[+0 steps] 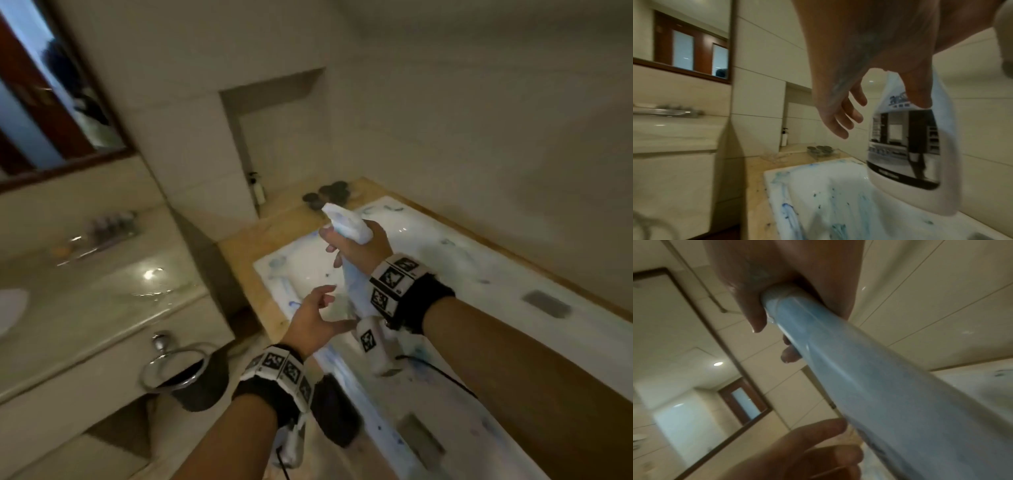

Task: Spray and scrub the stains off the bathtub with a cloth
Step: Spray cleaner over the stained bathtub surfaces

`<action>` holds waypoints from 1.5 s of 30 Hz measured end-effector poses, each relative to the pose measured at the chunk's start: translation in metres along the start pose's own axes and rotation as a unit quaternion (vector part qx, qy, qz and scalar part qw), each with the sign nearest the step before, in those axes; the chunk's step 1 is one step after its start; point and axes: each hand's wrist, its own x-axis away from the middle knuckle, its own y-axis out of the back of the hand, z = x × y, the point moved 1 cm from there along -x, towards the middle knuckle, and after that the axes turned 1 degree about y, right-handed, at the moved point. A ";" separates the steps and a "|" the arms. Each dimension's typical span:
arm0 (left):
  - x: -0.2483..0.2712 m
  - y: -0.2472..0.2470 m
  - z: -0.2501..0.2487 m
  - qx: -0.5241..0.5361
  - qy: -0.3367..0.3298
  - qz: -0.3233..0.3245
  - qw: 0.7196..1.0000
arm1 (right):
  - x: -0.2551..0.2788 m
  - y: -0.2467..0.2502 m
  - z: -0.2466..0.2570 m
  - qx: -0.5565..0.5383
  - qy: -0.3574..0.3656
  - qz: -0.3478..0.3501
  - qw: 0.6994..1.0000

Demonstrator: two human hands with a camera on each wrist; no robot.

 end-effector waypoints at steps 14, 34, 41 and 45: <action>0.025 0.274 0.131 0.004 0.009 -0.227 0.974 | -0.104 -0.296 0.124 -0.116 0.148 0.198 0.962; -0.110 0.380 0.177 -0.059 0.093 -0.368 0.923 | -0.235 -0.355 0.105 -0.067 0.032 0.288 0.955; -0.130 0.411 0.192 -0.087 0.145 -0.331 0.928 | -0.265 -0.366 0.103 -0.066 -0.025 0.250 0.966; -0.128 0.419 0.196 -0.103 0.143 -0.311 0.934 | -0.270 -0.378 0.104 -0.056 -0.071 0.249 0.964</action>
